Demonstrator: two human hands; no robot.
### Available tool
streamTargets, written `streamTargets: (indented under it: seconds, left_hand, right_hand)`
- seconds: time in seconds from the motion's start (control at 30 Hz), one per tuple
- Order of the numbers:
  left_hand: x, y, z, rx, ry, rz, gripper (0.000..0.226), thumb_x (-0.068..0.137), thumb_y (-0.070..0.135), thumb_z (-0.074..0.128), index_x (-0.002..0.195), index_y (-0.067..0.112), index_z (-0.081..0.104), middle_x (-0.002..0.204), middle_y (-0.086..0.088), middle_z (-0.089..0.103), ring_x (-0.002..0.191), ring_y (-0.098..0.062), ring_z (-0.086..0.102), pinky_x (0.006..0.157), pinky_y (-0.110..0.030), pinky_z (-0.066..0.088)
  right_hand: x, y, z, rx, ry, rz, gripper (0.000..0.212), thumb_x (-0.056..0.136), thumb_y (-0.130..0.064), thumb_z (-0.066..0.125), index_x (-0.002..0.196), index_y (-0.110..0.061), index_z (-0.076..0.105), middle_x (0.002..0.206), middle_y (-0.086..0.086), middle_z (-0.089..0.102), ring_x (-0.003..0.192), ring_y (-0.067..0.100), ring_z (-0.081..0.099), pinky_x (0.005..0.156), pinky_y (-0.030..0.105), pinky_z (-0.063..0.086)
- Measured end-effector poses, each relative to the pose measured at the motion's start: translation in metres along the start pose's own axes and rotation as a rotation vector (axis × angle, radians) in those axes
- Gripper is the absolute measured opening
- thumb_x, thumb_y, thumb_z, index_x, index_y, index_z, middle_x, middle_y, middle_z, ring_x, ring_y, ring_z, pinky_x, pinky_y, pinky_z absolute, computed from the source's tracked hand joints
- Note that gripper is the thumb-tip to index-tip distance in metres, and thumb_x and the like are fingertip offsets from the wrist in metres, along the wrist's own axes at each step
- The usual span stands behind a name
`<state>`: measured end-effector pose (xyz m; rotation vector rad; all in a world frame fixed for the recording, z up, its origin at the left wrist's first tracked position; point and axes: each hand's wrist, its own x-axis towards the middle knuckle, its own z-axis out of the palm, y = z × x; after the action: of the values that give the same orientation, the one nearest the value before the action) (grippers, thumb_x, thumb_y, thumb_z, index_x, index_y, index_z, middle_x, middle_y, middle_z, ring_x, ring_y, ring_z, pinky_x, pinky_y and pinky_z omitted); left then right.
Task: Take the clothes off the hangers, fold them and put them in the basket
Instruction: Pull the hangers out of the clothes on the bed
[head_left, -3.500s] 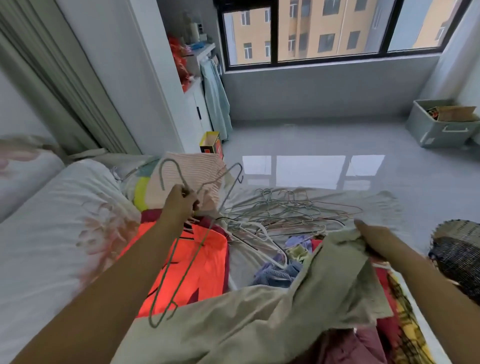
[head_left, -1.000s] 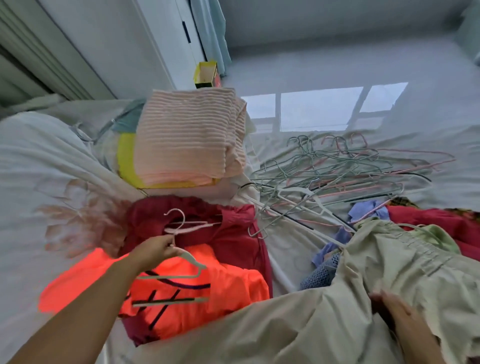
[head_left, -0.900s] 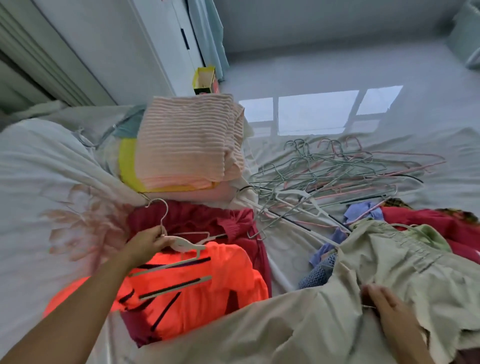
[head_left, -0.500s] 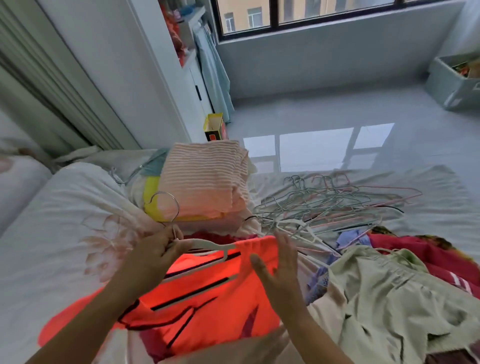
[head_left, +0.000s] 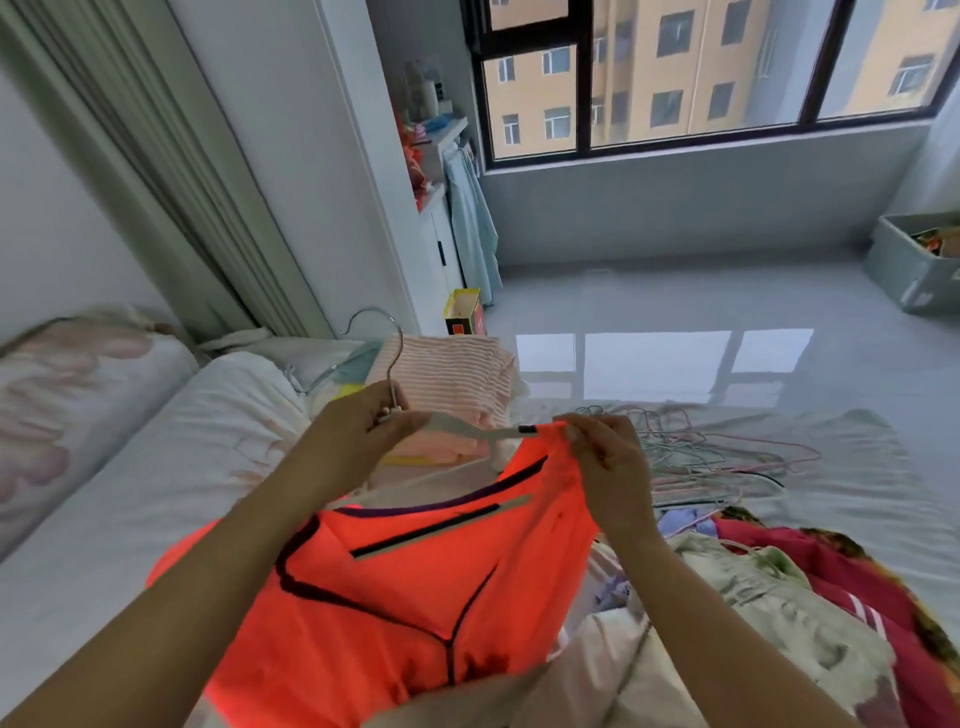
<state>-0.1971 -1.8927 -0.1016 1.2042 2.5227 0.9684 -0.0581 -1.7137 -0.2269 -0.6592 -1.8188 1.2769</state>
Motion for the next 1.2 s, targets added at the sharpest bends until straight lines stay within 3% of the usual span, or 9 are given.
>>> streamTargets:
  seconds: [0.1,0.17,0.27,0.43,0.7,0.83,1.0,1.1,1.2]
  left_hand:
    - [-0.003,0.03,-0.003,0.019,-0.023,-0.008,0.024,0.088,0.034,0.059,0.072,0.018,0.05,0.043,0.011,0.047,0.047,-0.003,0.041,0.051,-0.02,0.034]
    - [-0.009,0.047,-0.005,0.019,-0.027,-0.005,0.024,0.089,0.034,0.059,0.074,0.017,0.051,0.04,0.014,0.046,0.049,-0.01,0.041,0.05,-0.024,0.034]
    - [-0.019,0.073,-0.012,-0.331,-0.009,-0.052,0.022,0.09,0.024,0.057,0.072,0.016,0.047,0.043,0.009,0.038,0.037,-0.006,0.027,0.036,-0.016,0.022]
    - [-0.008,0.131,0.0,-0.729,0.084,-0.016,0.029,0.095,0.02,0.05,0.068,0.018,0.04,0.045,0.006,0.032,0.033,-0.004,0.019,0.034,-0.011,0.014]
    - [0.028,0.144,0.089,-1.031,0.292,-0.102,0.034,0.098,0.02,0.047,0.067,0.018,0.032,0.043,0.006,0.034,0.031,-0.006,0.023,0.034,-0.013,0.018]
    - [0.025,0.141,0.132,-1.188,0.416,-0.213,0.029,0.098,0.016,0.046,0.071,0.015,0.036,0.042,0.006,0.035,0.032,-0.004,0.029,0.033,-0.016,0.024]
    - [0.03,0.145,0.136,-1.142,0.574,-0.171,0.023,0.099,0.009,0.04,0.078,0.017,0.035,0.055,-0.001,0.036,0.034,-0.003,0.034,0.036,-0.018,0.028]
    - [0.042,0.129,0.12,-0.785,0.683,0.065,0.021,0.096,0.013,0.04,0.081,0.027,0.036,0.06,-0.001,0.04,0.045,-0.009,0.039,0.047,-0.027,0.034]
    - [0.044,0.108,0.122,-0.441,0.511,0.248,0.01,0.094,0.018,0.041,0.089,0.027,0.043,0.063,0.005,0.04,0.055,-0.014,0.038,0.058,-0.03,0.031]
  right_hand:
    - [0.007,-0.02,-0.031,0.007,0.073,0.006,0.019,0.092,-0.004,0.054,0.098,-0.015,0.069,0.093,-0.004,0.058,0.086,-0.003,0.055,0.076,0.003,0.038]
    - [0.015,-0.02,-0.061,-0.001,0.186,0.091,0.02,0.093,-0.006,0.05,0.095,-0.011,0.07,0.092,0.004,0.065,0.082,0.012,0.058,0.073,0.018,0.043]
    - [0.026,-0.009,-0.114,-0.002,0.31,0.237,0.023,0.095,-0.012,0.045,0.082,-0.01,0.064,0.082,0.01,0.064,0.084,0.028,0.058,0.077,0.037,0.046]
    - [0.028,-0.037,-0.172,0.2,0.382,0.306,0.024,0.095,-0.016,0.041,0.075,-0.021,0.051,0.073,-0.002,0.05,0.066,0.017,0.047,0.058,0.026,0.037]
    - [-0.026,-0.031,-0.162,0.283,-0.029,0.41,0.021,0.095,-0.011,0.05,0.079,-0.015,0.063,0.079,0.006,0.062,0.075,0.018,0.056,0.07,0.027,0.046]
    - [-0.053,-0.02,-0.142,0.242,-0.231,0.435,0.019,0.091,-0.001,0.052,0.081,-0.012,0.063,0.075,0.003,0.06,0.066,0.007,0.054,0.061,0.017,0.042]
    - [-0.058,-0.018,-0.151,0.179,-0.29,0.499,0.012,0.09,-0.001,0.054,0.085,-0.005,0.064,0.061,0.001,0.057,0.053,0.007,0.052,0.05,0.014,0.039]
    - [-0.053,-0.009,-0.179,0.191,-0.321,0.627,0.008,0.089,-0.006,0.058,0.085,-0.001,0.063,0.055,0.003,0.057,0.041,0.006,0.048,0.042,0.015,0.037]
    - [-0.045,0.009,-0.206,0.243,-0.219,0.73,0.01,0.087,-0.003,0.058,0.079,-0.002,0.062,0.049,0.004,0.055,0.036,0.01,0.045,0.039,0.015,0.035]
